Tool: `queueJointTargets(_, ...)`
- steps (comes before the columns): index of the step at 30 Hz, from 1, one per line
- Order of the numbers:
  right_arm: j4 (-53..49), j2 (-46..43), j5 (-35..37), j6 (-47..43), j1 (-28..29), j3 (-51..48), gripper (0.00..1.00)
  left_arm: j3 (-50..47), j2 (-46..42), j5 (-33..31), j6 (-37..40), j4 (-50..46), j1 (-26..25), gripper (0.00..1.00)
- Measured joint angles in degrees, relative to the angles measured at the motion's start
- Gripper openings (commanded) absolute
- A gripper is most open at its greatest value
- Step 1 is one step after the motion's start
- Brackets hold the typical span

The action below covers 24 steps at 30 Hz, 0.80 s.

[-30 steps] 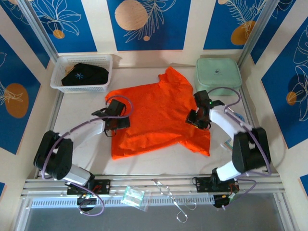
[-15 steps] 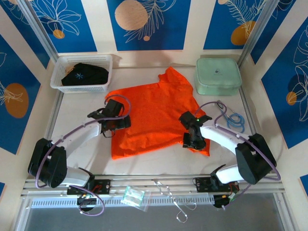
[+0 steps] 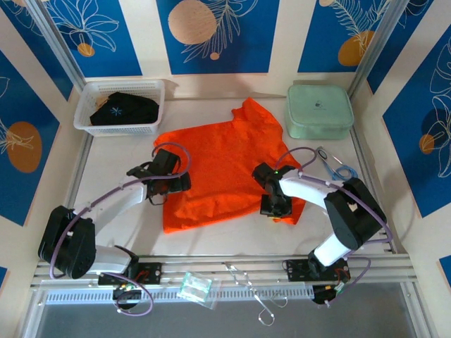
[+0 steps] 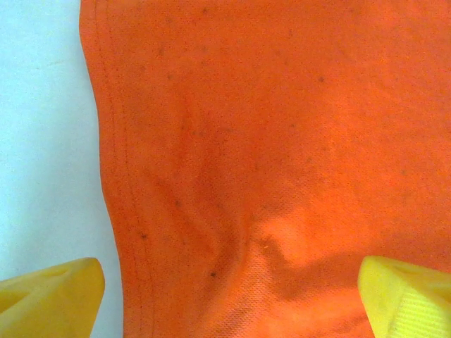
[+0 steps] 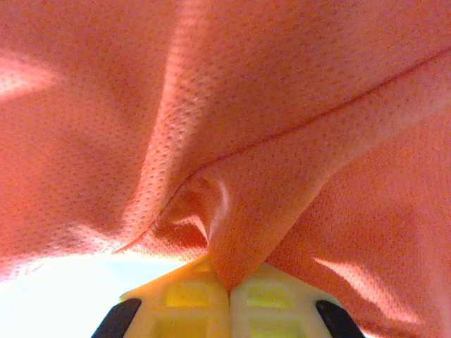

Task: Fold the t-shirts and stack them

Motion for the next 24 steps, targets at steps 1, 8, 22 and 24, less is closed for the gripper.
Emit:
queueJointTargets(1,-0.39,-0.33,-0.09,-0.39,-0.20,0.07,0.00,0.00,0.00,0.00,0.02,0.00,0.00,0.93)
queueJointTargets(8,-5.84,-10.82,-7.54,-6.88,-7.39,4.13,0.00,0.02,0.00,-0.02,0.09,-1.18,-0.02,0.94)
queueJointTargets(22,-5.84,-7.65,-27.10,-15.65,-15.06,4.94,0.80,0.09,0.17,-0.04,1.60,-4.15,-0.02,0.99)
queueJointTargets(24,-5.75,-7.87,-27.04,-15.26,-14.84,4.94,0.79,0.17,0.20,-0.04,1.62,-4.52,-0.02,0.99)
